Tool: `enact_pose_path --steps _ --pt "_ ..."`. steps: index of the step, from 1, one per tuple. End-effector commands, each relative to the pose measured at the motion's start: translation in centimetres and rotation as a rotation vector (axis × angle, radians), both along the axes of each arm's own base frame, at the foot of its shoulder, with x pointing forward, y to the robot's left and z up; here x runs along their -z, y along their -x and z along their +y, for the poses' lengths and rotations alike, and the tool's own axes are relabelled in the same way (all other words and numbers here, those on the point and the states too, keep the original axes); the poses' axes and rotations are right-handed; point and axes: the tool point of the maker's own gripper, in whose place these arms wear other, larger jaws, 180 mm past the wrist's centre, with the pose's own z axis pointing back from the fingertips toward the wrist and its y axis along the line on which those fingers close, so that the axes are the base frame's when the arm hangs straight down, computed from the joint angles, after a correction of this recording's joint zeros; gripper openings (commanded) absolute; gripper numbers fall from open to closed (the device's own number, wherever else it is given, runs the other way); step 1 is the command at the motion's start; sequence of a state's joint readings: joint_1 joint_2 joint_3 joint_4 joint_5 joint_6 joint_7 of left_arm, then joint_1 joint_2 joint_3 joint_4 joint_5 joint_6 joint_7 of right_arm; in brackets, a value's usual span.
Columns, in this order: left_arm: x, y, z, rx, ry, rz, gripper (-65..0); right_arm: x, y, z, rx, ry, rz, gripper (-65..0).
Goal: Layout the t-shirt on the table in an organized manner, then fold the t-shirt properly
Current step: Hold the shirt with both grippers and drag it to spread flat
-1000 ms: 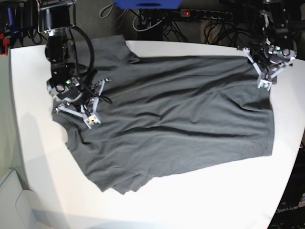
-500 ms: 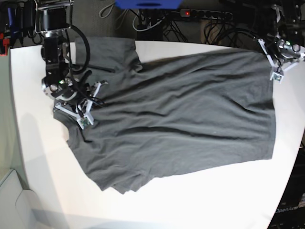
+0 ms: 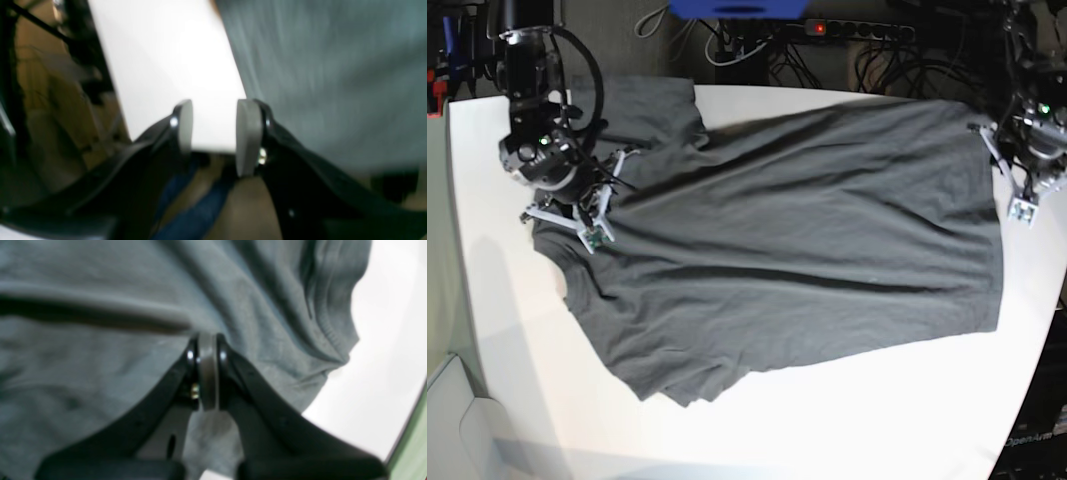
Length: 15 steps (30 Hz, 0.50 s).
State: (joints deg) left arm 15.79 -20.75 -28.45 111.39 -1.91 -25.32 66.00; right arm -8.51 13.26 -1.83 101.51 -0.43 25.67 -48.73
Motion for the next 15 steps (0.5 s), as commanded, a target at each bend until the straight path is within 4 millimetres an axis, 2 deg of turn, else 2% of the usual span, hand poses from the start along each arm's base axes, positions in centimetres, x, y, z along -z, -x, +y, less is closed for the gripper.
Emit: enact_pose_path --steps 1,4,8,11,15 --pt "-1.0 -0.9 0.2 -0.008 -0.011 -0.039 -43.9 -0.2 0.5 0.0 -0.002 -0.001 -0.007 -65.0" --pt "-2.3 -3.1 -0.3 -0.022 0.017 -0.111 -43.8 0.0 1.1 0.3 -0.007 -0.007 -0.001 -65.0" --pt "-1.9 -6.2 -2.1 -0.053 0.122 -0.165 -43.8 -1.4 -1.0 0.4 -0.01 -0.007 -0.052 -65.0" --pt "0.4 -7.4 -3.4 -0.085 0.214 -0.137 -43.8 -2.0 -2.7 0.1 -0.003 -0.004 -0.075 -65.0" --pt "4.3 -7.7 -5.1 -0.121 0.321 -0.055 -43.8 -0.1 -4.5 -1.1 0.031 -0.003 -0.022 -65.0"
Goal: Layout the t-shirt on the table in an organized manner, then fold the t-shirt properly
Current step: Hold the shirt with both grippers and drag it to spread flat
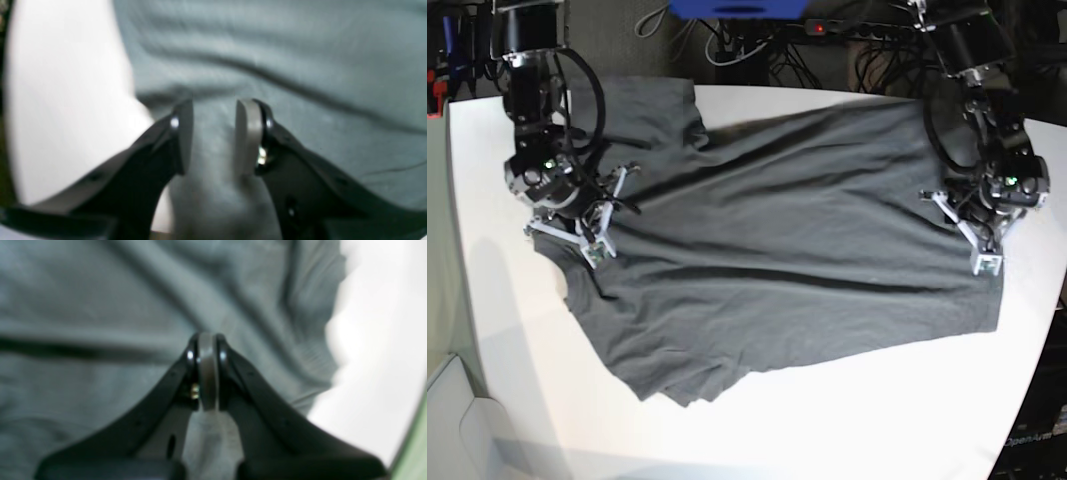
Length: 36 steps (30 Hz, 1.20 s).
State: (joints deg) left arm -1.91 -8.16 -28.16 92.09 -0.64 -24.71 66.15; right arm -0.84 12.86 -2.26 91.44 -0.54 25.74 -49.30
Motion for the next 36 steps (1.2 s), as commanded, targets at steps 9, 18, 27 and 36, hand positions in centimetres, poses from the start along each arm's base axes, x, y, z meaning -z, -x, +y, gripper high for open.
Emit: enact_pose_path --steps 9,18,27,36 --pt "4.3 2.2 1.5 -0.026 0.035 0.14 -43.8 2.9 0.7 -1.1 0.024 -0.012 0.063 -65.0" --pt "6.1 5.7 3.8 0.04 -0.055 0.231 -43.8 6.0 5.5 0.9 -0.037 -0.027 0.154 -65.0" --pt "4.4 3.9 5.8 0.04 -0.103 0.191 -43.8 7.0 10.2 4.7 -0.154 -0.05 0.216 -65.0" --pt "1.5 -0.2 6.1 0.032 -0.112 0.099 -43.8 0.7 8.9 7.1 -0.211 -0.085 0.028 -65.0"
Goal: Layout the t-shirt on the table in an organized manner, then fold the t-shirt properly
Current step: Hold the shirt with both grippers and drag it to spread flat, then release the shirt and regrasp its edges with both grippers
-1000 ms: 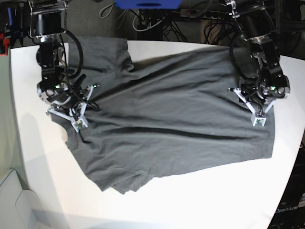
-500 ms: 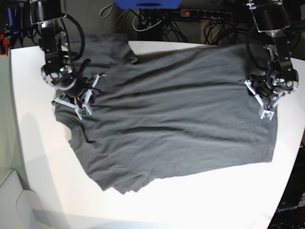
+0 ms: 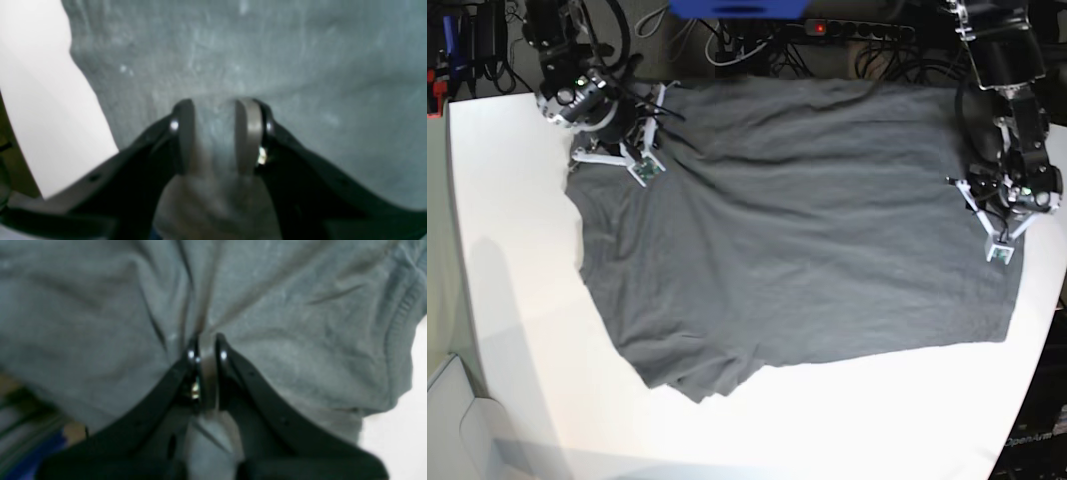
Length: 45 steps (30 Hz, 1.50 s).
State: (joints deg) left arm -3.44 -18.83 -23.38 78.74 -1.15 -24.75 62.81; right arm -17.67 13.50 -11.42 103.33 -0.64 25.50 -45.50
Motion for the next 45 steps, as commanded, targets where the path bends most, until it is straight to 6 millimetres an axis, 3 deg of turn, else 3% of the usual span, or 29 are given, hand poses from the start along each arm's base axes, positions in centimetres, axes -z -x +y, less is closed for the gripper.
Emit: enact_pose_path --steps 1,7,12,15,23,27,34,40,45 --pt "-1.9 -1.5 0.8 -0.003 -0.024 -0.057 -43.8 -1.5 -1.1 0.0 -0.01 -0.011 -0.061 -65.0" --pt "-4.8 -3.0 0.5 0.023 -0.057 -0.144 -43.8 -4.7 -4.2 -1.4 0.017 0.007 -0.172 -65.0" --pt "-7.7 -2.8 2.6 -0.055 -0.081 -0.207 -43.8 -8.2 -9.4 -1.8 0.029 0.012 -0.302 -65.0" --pt "-9.6 -4.3 3.7 -0.103 -0.072 -0.268 -43.8 -9.8 -13.3 -1.5 0.036 0.004 -0.357 -65.0" --pt "-8.6 -5.4 4.0 -0.138 -0.02 -0.249 -43.8 -8.3 -23.7 -4.7 0.138 -0.012 -0.311 -65.0" --pt "-8.4 -5.5 3.3 -0.131 -0.009 -0.251 -43.8 -7.1 -27.3 -5.5 0.184 -0.076 -0.291 -65.0" --pt "-7.5 -4.0 3.5 -0.129 -0.023 -0.216 -43.8 -4.8 -29.4 -5.7 0.235 -0.177 -0.274 -65.0" --pt "-8.2 -1.7 4.6 -0.168 -0.054 -0.24 -43.8 -2.7 -28.7 -5.2 0.254 -0.228 -0.269 -65.0" --pt "-8.2 0.7 4.8 -0.2 -0.07 -0.245 -43.8 -0.1 -27.2 -7.7 0.314 -0.239 -0.243 -65.0"
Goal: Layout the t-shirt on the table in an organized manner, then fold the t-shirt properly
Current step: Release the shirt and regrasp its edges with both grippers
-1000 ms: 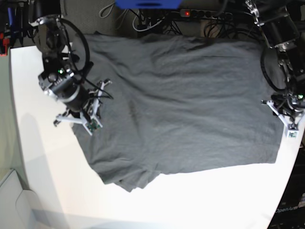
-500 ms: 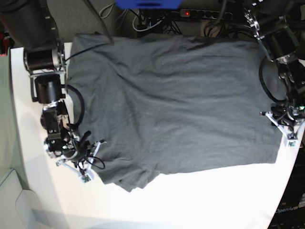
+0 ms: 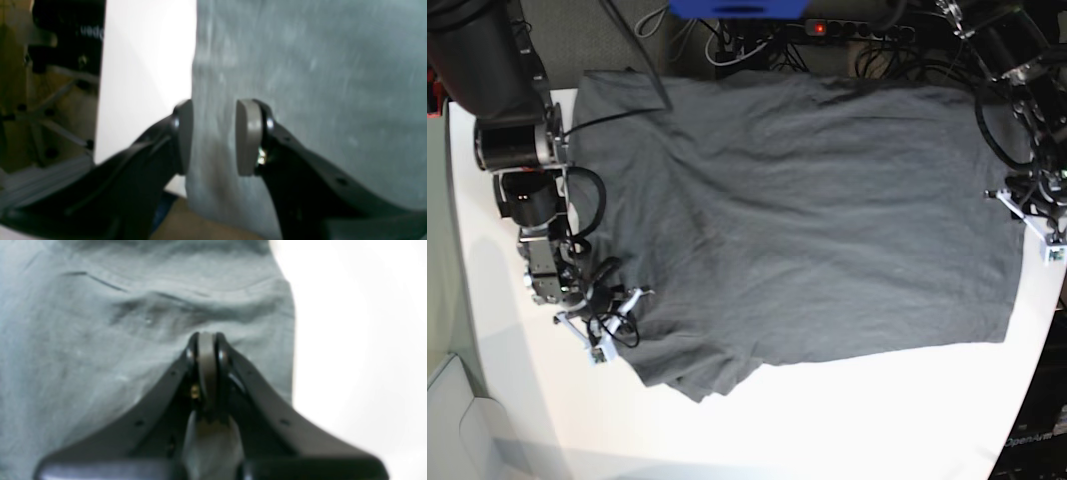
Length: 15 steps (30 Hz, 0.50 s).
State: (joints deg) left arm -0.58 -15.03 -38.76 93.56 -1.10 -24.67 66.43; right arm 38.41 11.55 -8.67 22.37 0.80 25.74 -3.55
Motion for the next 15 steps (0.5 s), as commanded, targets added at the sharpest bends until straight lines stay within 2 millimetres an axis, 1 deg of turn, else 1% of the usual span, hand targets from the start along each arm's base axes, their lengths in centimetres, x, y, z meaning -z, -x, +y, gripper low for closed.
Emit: enact_pose_path --steps 1,2,3,5,8,10,15 --pt "-1.8 -0.5 0.8 -0.004 -0.035 -0.054 -43.8 0.0 -0.1 -2.2 0.025 0.049 0.018 -65.0" --pt "-1.9 -0.1 0.9 -0.012 -0.04 -0.055 -43.8 0.2 0.0 -2.8 0.046 0.056 0.015 -65.0" --pt "-2.1 0.3 1.1 -0.019 -0.046 -0.057 -43.8 0.3 -0.1 -4.4 0.089 0.082 0.007 -65.0" --pt "-2.4 0.8 1.3 -0.024 -0.054 -0.064 -43.8 0.1 -0.3 -6.5 0.161 0.125 -0.019 -65.0" --pt "-2.2 1.5 0.9 -0.019 -0.061 -0.054 -43.8 -0.5 -0.5 -9.4 0.25 0.187 -0.059 -65.0" --pt "-2.1 1.8 0.7 -0.017 -0.062 -0.049 -43.8 -0.9 -0.6 -10.7 0.297 0.221 -0.074 -65.0" --pt "-2.1 1.7 0.6 -0.014 -0.057 -0.054 -43.8 -1.9 -1.0 -12.5 0.385 0.273 -0.111 -65.0"
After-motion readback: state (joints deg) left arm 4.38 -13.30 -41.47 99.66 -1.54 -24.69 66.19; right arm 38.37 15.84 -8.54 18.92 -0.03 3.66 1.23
